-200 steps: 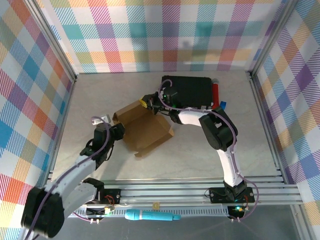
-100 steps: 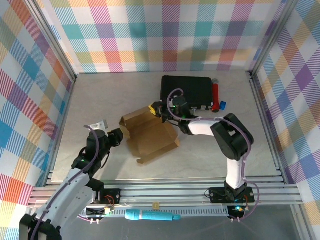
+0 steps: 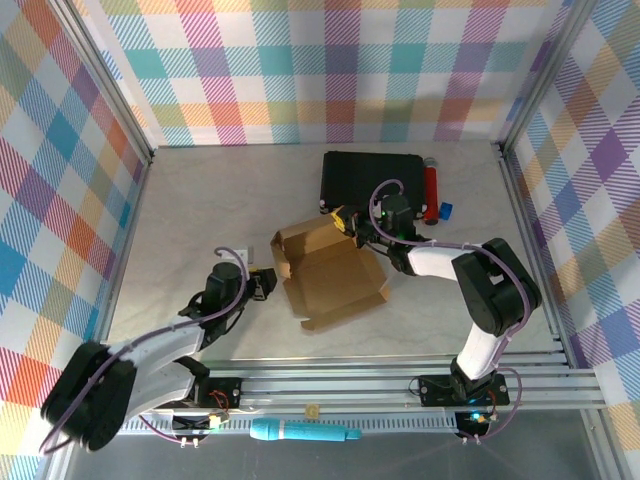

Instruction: Fold the paper box

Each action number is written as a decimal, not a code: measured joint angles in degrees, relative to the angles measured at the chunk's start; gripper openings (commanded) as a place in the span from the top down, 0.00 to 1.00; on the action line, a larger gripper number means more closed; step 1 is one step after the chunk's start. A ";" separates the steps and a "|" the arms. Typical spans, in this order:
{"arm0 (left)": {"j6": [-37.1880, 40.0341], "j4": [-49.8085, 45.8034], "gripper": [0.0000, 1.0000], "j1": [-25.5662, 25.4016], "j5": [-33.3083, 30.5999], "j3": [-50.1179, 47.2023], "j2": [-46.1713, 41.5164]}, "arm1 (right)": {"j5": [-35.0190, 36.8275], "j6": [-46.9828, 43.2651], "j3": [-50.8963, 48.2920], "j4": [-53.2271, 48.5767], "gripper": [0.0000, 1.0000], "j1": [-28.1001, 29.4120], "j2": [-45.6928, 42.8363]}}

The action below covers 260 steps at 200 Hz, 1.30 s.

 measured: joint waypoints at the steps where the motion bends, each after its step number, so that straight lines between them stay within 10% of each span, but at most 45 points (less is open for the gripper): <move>1: 0.09 0.42 0.52 -0.09 -0.11 0.00 0.46 | -0.04 0.00 0.00 -0.02 1.00 -0.02 0.00; 57: 2.78 13.70 0.52 -3.48 -1.55 1.11 15.47 | -1.46 -0.02 -0.11 -0.02 1.00 -0.46 0.00; 260: 3.78 17.03 0.56 -6.47 -3.98 8.94 21.14 | -2.49 0.13 -0.63 2.54 1.00 -1.64 0.79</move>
